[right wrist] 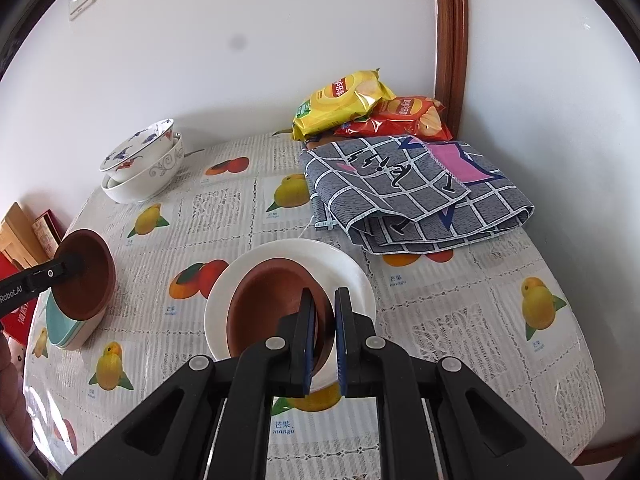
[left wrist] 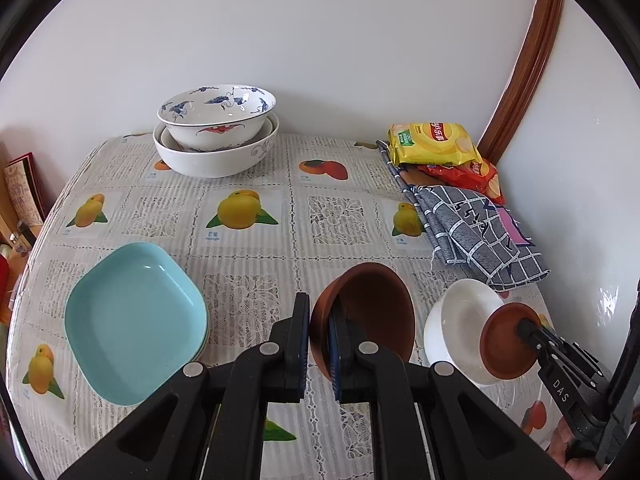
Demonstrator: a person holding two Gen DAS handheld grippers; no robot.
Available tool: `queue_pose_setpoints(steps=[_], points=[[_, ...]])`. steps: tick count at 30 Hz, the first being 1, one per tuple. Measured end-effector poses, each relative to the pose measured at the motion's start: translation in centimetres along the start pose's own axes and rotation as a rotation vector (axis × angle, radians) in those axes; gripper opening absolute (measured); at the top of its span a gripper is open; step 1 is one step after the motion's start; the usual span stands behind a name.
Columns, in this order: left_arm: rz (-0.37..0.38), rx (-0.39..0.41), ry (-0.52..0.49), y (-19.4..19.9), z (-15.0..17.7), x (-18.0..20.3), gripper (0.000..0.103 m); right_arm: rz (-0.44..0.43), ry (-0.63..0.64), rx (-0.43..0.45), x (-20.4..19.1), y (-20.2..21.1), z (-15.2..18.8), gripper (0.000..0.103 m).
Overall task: Organize plates and bowls
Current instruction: 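Carry the right tool's terracotta bowl into the white bowl while the left tool holds its bowl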
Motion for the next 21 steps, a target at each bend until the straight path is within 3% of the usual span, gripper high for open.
queue_pose_setpoints(steps=[21], points=[[0.025, -0.056, 0.032, -3.2, 0.7, 0.0, 0.009, -0.004, 0.029, -0.092, -0.9, -4.3, 1.0, 0.009]])
Point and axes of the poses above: each gripper's, at about its wrist camera, not at the fingertips, and y roughly against the way its jaws point, x to its right, z to its underside, the point moved 10 cm from there along -y, roughly the way its jaws point, and after that the axes turned 6 degrees about -y, right-handed, at the moved point
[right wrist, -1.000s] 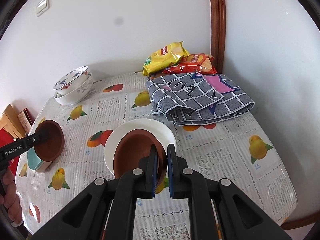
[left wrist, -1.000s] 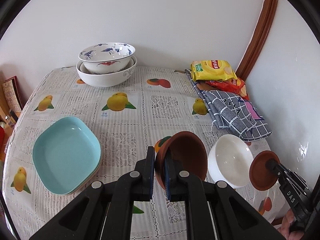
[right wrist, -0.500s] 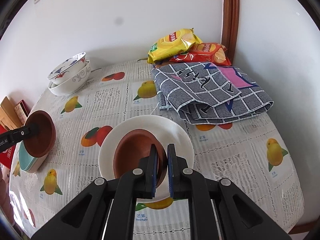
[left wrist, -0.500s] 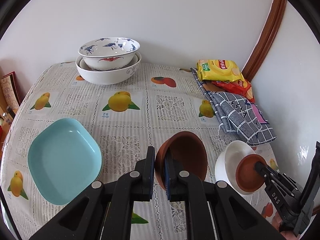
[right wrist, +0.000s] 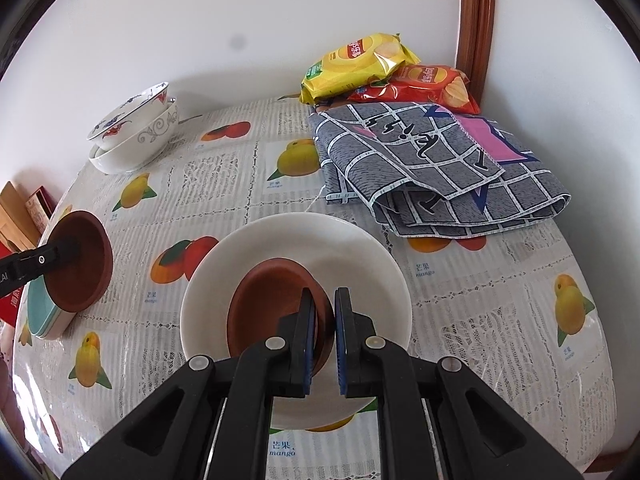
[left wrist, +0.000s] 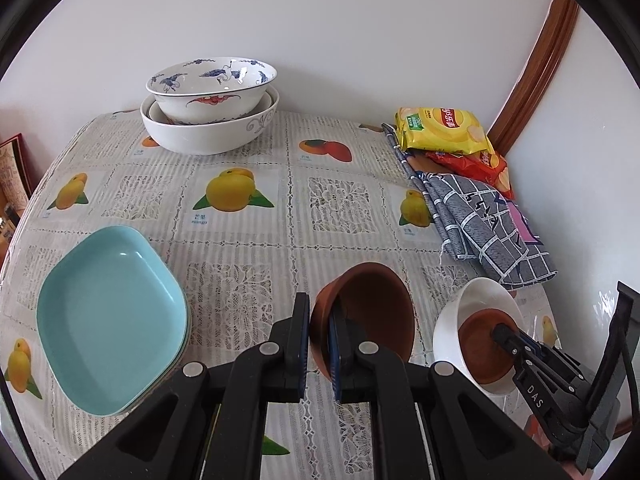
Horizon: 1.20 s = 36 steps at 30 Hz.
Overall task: Organize plates and bowls
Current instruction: 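Carry the right tool's terracotta bowl into the white bowl while the left tool holds its bowl, then open the right tool inside the white bowl and withdraw it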
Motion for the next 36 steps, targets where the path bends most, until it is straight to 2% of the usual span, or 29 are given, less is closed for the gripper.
queue_pose_setpoints(steps=[13, 19, 27, 33, 36], points=[[0.009, -0.011, -0.011, -0.6, 0.0, 0.3, 0.009, 0.016, 0.021, -0.025, -0.3, -1.2, 0.1, 0.009], [0.015, -0.018, -0.015, -0.7, 0.1, 0.6, 0.009, 0.094, 0.085, -0.040, -0.4, -1.7, 0.2, 0.009], [0.018, -0.026, -0.011, -1.0, 0.4, 0.4, 0.009, 0.107, 0.073, -0.066, -0.1, -2.5, 0.6, 0.012], [0.031, -0.031, -0.002, -1.1, 0.7, 0.2, 0.009, 0.156, 0.119, -0.065, -0.4, -2.7, 0.7, 0.013], [0.037, -0.030, -0.003, -1.2, 0.6, 0.2, 0.009, 0.162, 0.111, -0.063, -0.3, -2.7, 0.8, 0.017]])
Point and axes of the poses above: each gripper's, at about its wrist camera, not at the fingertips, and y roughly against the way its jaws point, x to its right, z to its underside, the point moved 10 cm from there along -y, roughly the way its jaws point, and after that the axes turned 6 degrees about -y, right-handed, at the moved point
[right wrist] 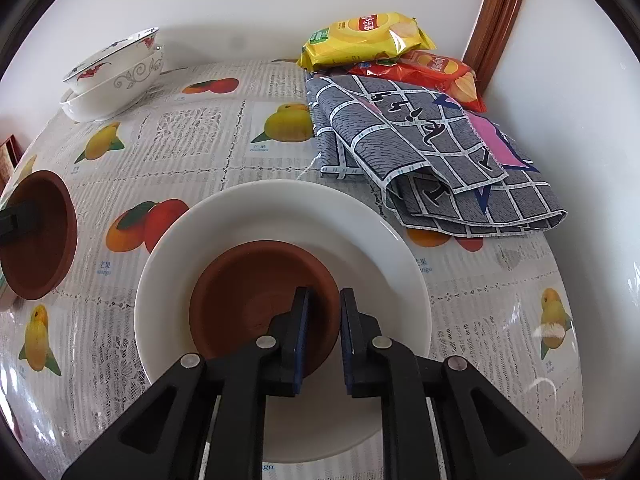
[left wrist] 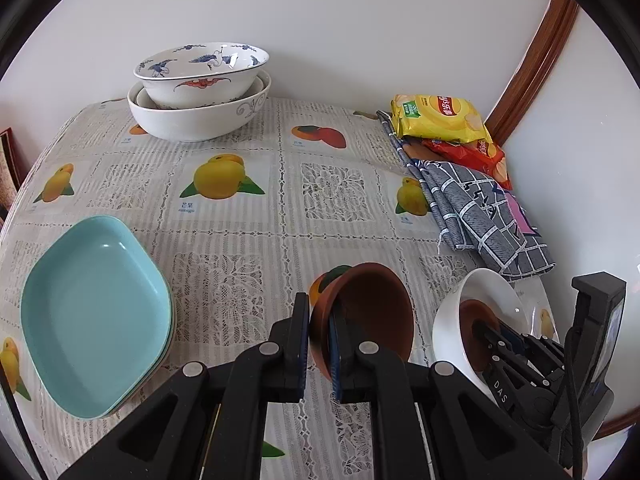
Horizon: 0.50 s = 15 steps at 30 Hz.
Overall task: Organize plates and bowls
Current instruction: 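Open the right tool inside the white bowl and withdraw it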
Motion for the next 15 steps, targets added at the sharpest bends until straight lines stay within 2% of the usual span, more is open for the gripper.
queue_pose_setpoints(steps=[9, 13, 15], points=[[0.014, 0.015, -0.011, 0.6, -0.2, 0.1, 0.009, 0.004, 0.002, 0.025, -0.1, 1.0, -0.3, 0.023], [0.017, 0.017, -0.013, 0.9, -0.1, 0.2, 0.009, -0.005, -0.001, 0.059, -0.3, 2.3, -0.7, 0.032], [0.015, 0.019, -0.016, 1.1, 0.1, 0.3, 0.009, -0.005, -0.010, 0.083, -0.2, 3.1, -0.9, 0.032]])
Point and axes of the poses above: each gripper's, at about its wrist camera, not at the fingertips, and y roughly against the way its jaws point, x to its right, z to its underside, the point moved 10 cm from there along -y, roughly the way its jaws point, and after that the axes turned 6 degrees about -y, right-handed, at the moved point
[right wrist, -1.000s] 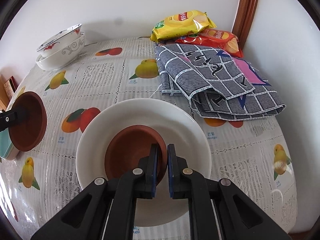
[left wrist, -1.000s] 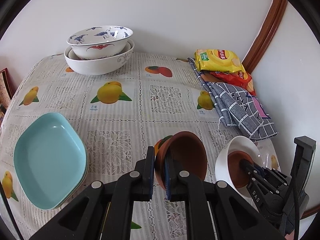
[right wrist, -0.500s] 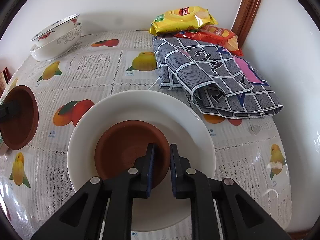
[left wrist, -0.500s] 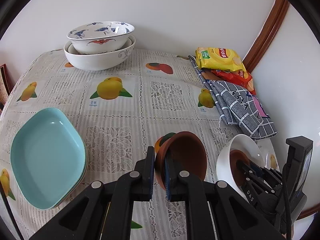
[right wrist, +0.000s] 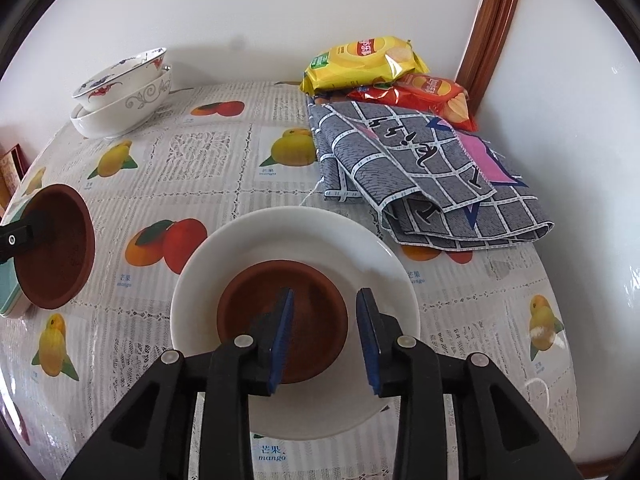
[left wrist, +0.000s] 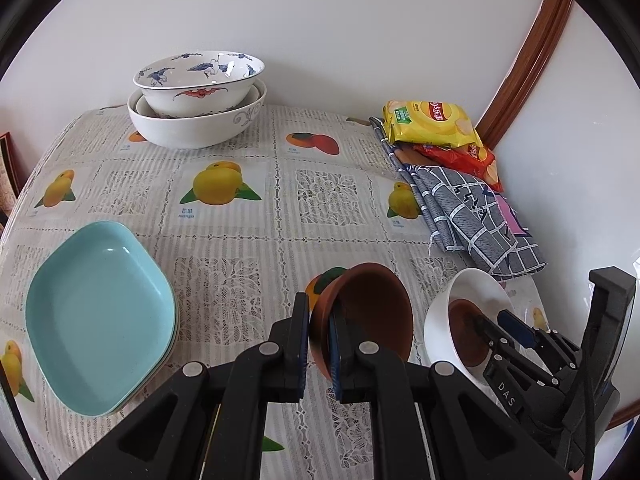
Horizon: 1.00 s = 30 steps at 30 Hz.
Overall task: Organize plates and bowls
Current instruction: 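Open the right tool inside the white bowl and withdraw it, then carry the held terracotta bowl with the left tool over the white bowl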
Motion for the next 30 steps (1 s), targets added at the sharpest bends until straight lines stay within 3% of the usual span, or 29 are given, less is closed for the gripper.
queue_pose_setpoints(steps=[6, 13, 18, 30], points=[[-0.002, 0.018, -0.016, 1.2, 0.1, 0.7, 0.009, -0.035, -0.043, 0.029, 0.6, 1.8, -0.4, 0.034], [0.002, 0.041, -0.034, 2.2, 0.0, 2.2, 0.009, -0.017, -0.064, 0.088, 2.9, 4.6, -0.5, 0.043], [0.013, 0.042, -0.050, 2.5, 0.3, 3.6, 0.009, 0.006, -0.104, 0.116, 5.4, 6.1, -0.3, 0.043], [0.004, 0.046, -0.095, 2.4, 0.5, 5.8, 0.009, -0.002, -0.181, 0.101, 9.6, 6.4, 1.6, 0.043]])
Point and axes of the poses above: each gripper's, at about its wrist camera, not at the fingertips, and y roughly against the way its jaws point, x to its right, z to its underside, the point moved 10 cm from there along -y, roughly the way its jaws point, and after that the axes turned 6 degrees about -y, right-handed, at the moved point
